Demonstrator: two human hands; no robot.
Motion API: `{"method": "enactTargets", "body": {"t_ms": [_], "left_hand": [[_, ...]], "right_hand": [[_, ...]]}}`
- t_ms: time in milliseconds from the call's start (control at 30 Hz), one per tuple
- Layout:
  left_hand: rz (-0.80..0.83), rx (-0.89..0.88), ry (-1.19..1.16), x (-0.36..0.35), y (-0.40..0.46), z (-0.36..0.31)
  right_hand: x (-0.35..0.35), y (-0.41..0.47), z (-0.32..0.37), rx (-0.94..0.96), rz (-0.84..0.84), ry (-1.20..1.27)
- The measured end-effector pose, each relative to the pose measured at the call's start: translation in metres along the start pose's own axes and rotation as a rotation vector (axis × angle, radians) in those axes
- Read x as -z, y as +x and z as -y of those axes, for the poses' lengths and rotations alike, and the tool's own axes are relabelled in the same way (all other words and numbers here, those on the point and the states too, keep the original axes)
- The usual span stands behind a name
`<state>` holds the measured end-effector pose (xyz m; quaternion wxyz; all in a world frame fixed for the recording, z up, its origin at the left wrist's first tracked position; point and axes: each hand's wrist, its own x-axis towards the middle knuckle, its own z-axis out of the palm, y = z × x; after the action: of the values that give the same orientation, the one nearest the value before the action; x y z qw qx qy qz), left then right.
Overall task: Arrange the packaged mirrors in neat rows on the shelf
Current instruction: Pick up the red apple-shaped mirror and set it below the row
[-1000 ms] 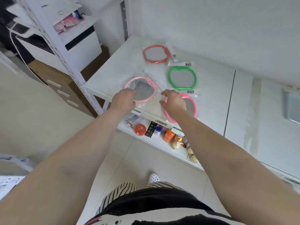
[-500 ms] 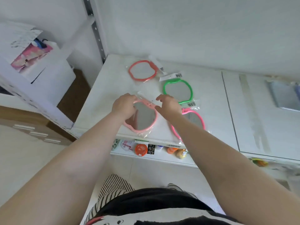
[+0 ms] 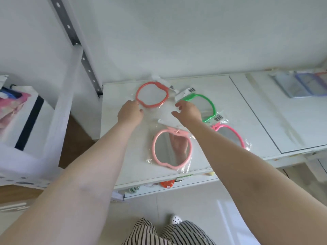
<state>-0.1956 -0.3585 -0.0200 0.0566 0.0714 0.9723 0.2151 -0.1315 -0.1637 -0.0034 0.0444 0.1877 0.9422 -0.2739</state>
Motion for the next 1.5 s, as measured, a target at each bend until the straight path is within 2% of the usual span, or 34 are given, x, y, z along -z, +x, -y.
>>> {"method": "enactTargets", "body": {"t_ms": [333,433,567,667,833,933,1067,1367,1433,1500], "left_hand": [[-0.178,0.119,-0.119,-0.046,0.058,-0.006],[-0.228,0.117,-0.114,-0.063,0.076,0.002],[-0.228,0.129,-0.041,-0.079,0.100,0.015],[-0.176,0.124,-0.041,-0.089,0.110,0.019],[-0.169,0.130,-0.186,-0.090,0.106,0.015],[-0.142,0.206,-0.198,-0.079,0.099,0.009],[-0.140,0.258,-0.343,-0.068,0.087,0.003],[-0.117,0.365,-0.473,-0.027,0.052,-0.029],[-0.081,0.432,-0.591,-0.015,0.043,-0.037],[-0.044,0.460,-0.827,-0.004,0.034,-0.043]], "right_hand": [[-0.045,0.081,0.011,-0.049,-0.020,0.228],[-0.060,0.101,0.009,-0.067,-0.054,0.222],[-0.074,0.117,0.007,-0.083,-0.100,0.223],[-0.083,0.121,0.012,-0.078,-0.125,0.138],[-0.092,0.115,0.019,-0.114,-0.130,0.096],[-0.093,0.111,0.022,-0.166,-0.120,0.253],[-0.085,0.102,0.026,-0.171,-0.113,0.484],[-0.039,0.079,0.031,-0.199,-0.068,0.686],[-0.024,0.072,0.031,-0.223,-0.042,0.713],[-0.007,0.064,0.030,-0.221,-0.017,0.708]]}}
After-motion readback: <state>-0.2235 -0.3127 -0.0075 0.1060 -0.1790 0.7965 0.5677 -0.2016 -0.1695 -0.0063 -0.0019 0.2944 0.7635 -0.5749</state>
